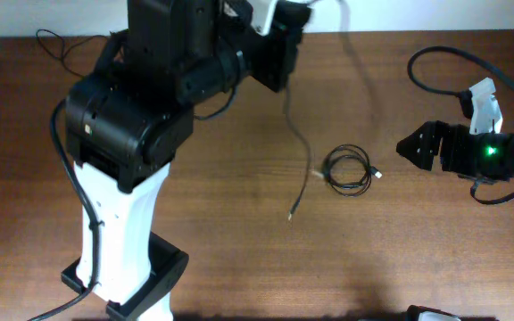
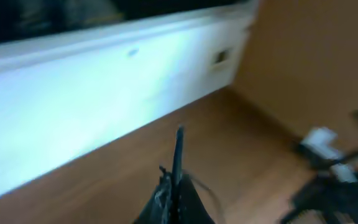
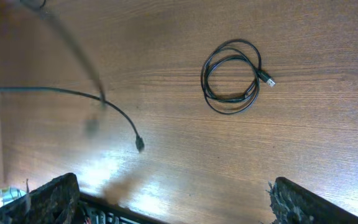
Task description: Untangle cables
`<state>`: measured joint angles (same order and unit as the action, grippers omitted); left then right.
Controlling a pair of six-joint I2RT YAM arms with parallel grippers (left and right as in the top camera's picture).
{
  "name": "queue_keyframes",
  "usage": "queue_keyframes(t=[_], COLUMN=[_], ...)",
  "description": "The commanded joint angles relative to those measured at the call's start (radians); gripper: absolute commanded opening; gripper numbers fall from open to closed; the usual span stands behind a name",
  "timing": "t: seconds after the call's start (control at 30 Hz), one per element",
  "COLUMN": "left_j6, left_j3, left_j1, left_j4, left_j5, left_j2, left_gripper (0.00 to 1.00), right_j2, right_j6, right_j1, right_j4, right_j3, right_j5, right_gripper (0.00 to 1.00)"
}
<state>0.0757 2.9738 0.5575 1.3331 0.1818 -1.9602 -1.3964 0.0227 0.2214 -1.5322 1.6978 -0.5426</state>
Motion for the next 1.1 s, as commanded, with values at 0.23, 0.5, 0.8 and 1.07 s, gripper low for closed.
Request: queue_keyframes(t=[0.23, 0.5, 0.8, 1.07], left_j6=[-0.095, -0.071, -0.035, -0.035], left_j3=[-0.146, -0.558, -0.808, -0.925], left_j1=[-0.024, -0.026, -0.164, -0.348], left_j4=[0.174, 0.106, -0.1, -0.162], left_j5=[-0.221, -0.393, -0.351, -0.327], left_j2=[-0.01, -0.01, -0.011, -0.011], left_gripper=[0.0, 0.0, 0.04, 0.12], right_j2=[-0.003, -0.003, -0.003, -0.003], right_j6=[-0.001, -0.001, -0.001, -0.001], right_j1=[-0.005, -0.005, -0.005, -0.005], right_j4=[0.021, 0.022, 0.022, 0.022], right_j3=[-0.003, -0.003, -0.003, -0.003], right_j5=[-0.113, -0.113, -0.112, -0.112], right_gripper=[0.99, 0.98, 0.98, 0.98])
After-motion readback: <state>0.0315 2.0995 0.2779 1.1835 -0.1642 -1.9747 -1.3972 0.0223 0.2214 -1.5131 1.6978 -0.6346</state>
